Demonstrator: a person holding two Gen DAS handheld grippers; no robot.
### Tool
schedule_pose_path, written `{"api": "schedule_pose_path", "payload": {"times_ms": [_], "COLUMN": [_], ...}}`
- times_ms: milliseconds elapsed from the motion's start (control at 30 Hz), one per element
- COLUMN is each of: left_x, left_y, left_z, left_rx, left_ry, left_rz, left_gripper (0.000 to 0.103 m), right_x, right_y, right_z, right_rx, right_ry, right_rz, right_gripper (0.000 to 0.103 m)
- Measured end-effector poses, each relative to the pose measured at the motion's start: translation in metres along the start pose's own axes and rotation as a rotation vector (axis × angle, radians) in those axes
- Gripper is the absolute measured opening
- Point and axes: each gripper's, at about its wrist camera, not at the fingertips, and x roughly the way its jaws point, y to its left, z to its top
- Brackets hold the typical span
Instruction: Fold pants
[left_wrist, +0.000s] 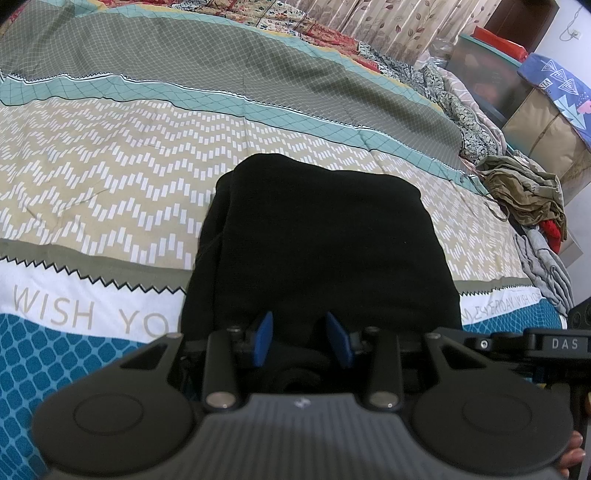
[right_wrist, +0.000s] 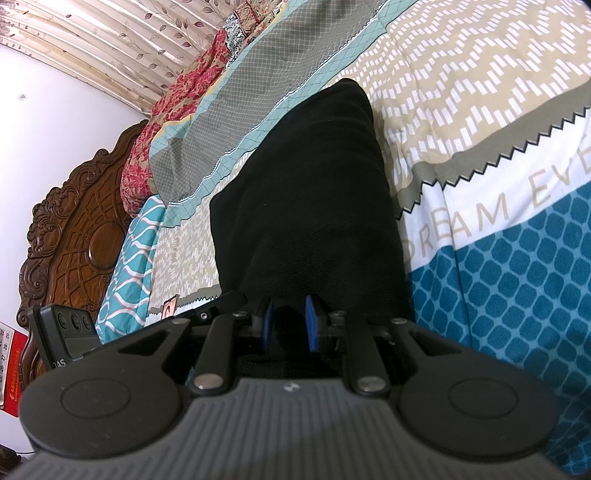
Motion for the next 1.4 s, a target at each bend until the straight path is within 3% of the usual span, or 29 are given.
{"api": "schedule_pose_path", "payload": {"times_ms": [567,633,700,733,833,933,1033,1133,1233,1267,1400], "left_x": [-0.006,-0.018,-0.033,-0.039,-0.036,-0.016,0.009,0.031,0.038,0.038,0.018], "left_y": [0.001,0.004,0.008,0.013,0.038,0.06,0.068,0.062,0.046,0.044,0.027], "left_z": [0.003,0.007,0.011,0.015,0.024,0.028,0.027,0.02,0.02,0.02,0.039], "left_rx": [-0.002,-0.009,-0.008,-0.014,-0.091,-0.201,-0.282,-0.317,-0.253,-0.263,-0.251], "left_ry": [-0.01,-0.042,-0.101,-0.126,-0.094,0.001,0.077,0.117,0.108,0.11,0.064], "left_rz": [-0.018,-0.035,-0.01,0.022,0.027,-0.083,-0.178,-0.236,-0.191,-0.176,-0.17], "left_gripper": [0.036,0.046,0.066,0.08,0.085,0.097,0.099,0.097,0.059,0.048,0.034], "right_x": [-0.001,-0.007,-0.02,-0.027,-0.039,-0.041,-0.032,-0.014,0.016,0.025,0.016], "right_y": [0.003,0.012,0.02,0.022,0.013,-0.009,-0.023,-0.028,-0.027,-0.026,0.006], "right_z": [0.001,0.002,0.005,0.007,0.017,0.024,0.026,0.032,0.039,0.038,0.041], "right_rx": [-0.025,-0.072,-0.126,-0.142,-0.131,-0.059,-0.008,-0.001,-0.022,-0.009,-0.123], "right_ry": [0.0,-0.017,-0.075,-0.113,-0.177,-0.198,-0.171,-0.12,-0.035,-0.009,-0.036], "right_rz": [-0.005,0.0,0.005,-0.006,-0.049,-0.081,-0.074,-0.056,-0.068,-0.053,-0.074], "right_gripper": [0.022,0.03,0.055,0.059,0.064,0.071,0.074,0.074,0.074,0.067,0.048]}}
